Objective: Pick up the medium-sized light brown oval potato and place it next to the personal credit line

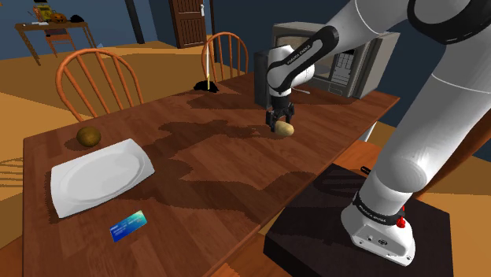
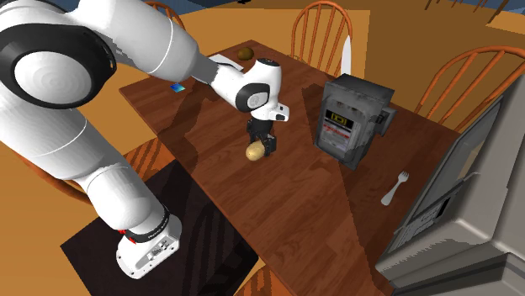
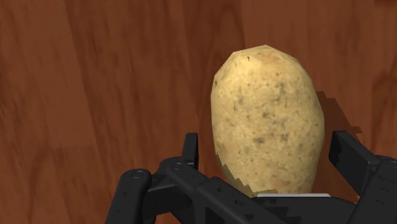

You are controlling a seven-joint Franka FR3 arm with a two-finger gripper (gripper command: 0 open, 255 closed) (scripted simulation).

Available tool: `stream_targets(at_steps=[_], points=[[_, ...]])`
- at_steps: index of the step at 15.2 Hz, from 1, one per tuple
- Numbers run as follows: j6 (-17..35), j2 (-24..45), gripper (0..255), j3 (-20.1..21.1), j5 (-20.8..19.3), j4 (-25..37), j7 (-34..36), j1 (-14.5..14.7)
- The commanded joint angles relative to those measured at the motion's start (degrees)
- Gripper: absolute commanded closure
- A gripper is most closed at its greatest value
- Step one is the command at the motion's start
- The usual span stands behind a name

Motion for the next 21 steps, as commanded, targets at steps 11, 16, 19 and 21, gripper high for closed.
stream_targets(at_steps=[11,16,19,21], points=[[0.0,0.0,255,0.0,0.0,0.0,0.0,0.0],[-2.4,-1.5,255,0.0,-0.2,0.9,0.1,0.0],[-4.8,-3.0,255,0.1,-0.3,1.9,0.1,0.0],[-6.4,-3.9,255,0.1,-0.4,2.6,0.2,0.0]])
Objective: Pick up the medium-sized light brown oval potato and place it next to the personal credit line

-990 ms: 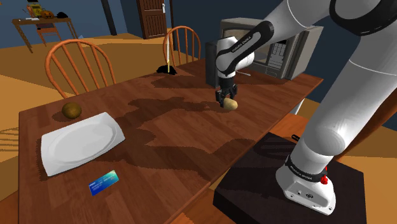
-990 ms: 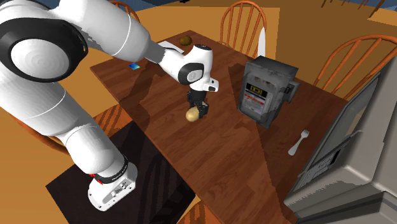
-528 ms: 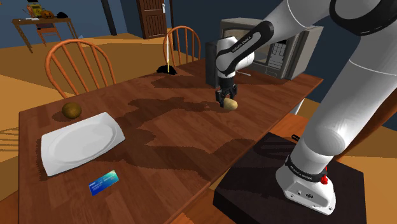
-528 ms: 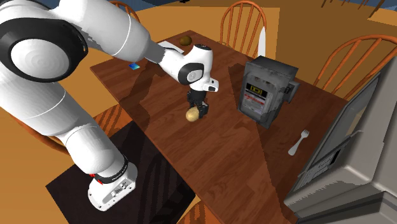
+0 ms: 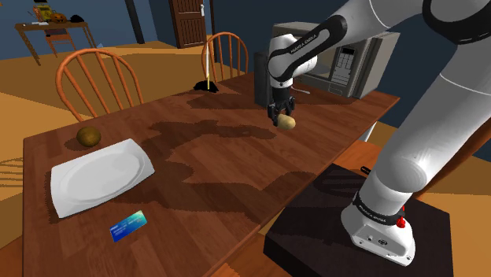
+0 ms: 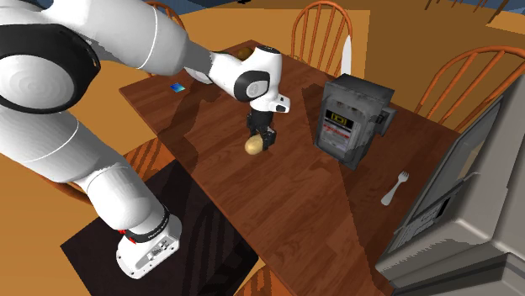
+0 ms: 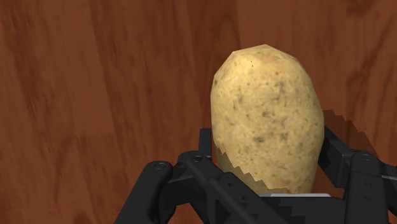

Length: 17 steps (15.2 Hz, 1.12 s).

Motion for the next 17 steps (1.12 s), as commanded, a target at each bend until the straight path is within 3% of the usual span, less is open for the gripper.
stream_targets(at_steps=[1,17], points=[[-1.7,-0.7,255,0.0,0.0,1.0,0.0,0.0],[-14.4,-5.7,255,0.4,-0.3,8.7,0.0,0.1]])
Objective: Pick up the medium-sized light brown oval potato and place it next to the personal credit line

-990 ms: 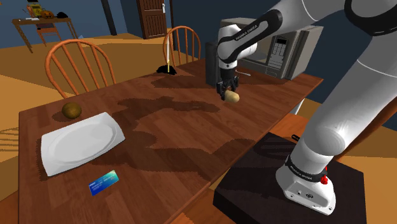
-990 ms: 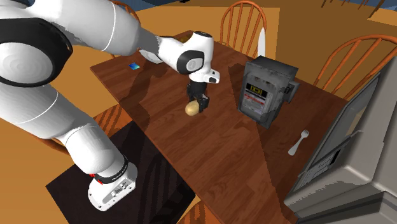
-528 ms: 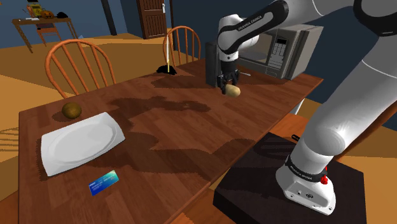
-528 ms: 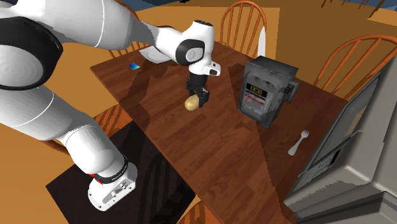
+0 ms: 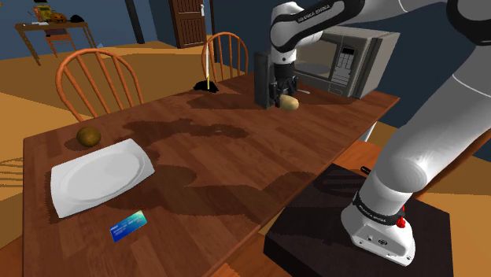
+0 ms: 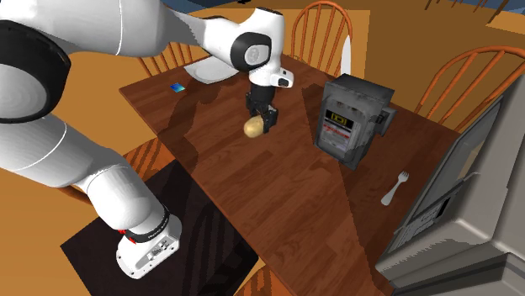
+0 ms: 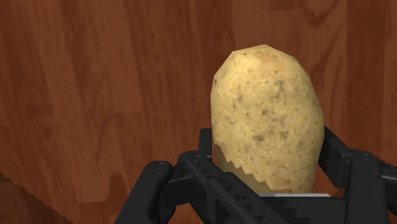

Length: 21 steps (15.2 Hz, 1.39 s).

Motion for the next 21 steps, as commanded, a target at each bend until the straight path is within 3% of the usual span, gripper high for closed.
stream_targets(at_steps=[1,11,21], points=[[-0.8,-1.1,255,0.9,0.3,-0.4,1.4,0.6],[-1.1,-5.6,255,9.8,4.8,-4.9,14.7,7.0],[-0.8,-3.9,255,19.2,9.6,-2.9,28.3,13.5]])
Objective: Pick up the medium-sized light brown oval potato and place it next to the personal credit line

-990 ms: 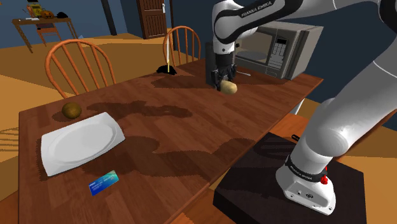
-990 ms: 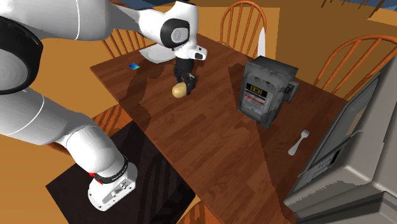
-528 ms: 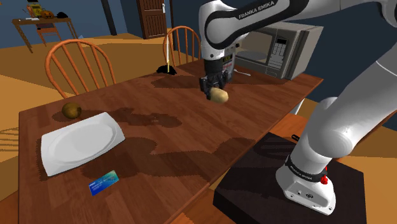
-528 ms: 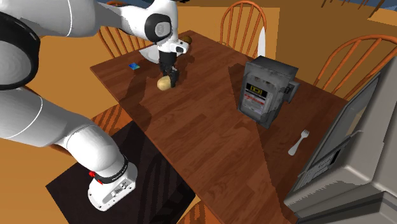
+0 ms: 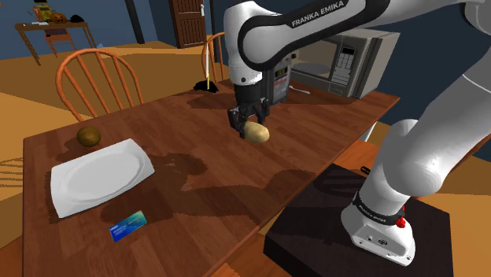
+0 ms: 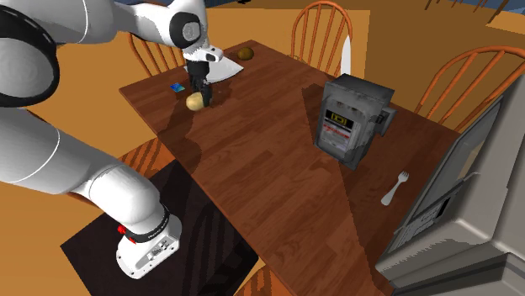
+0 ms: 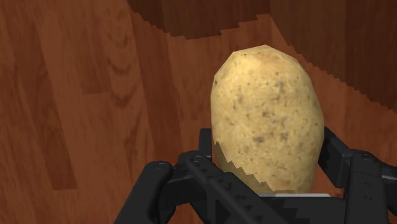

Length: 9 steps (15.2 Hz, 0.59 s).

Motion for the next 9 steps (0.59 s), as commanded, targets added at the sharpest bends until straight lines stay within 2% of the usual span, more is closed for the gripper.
stream_targets(at_steps=[1,9], points=[[0.1,1.1,255,1.8,0.8,1.1,2.8,1.2],[0.6,7.4,255,9.0,2.2,7.8,14.2,5.8]])
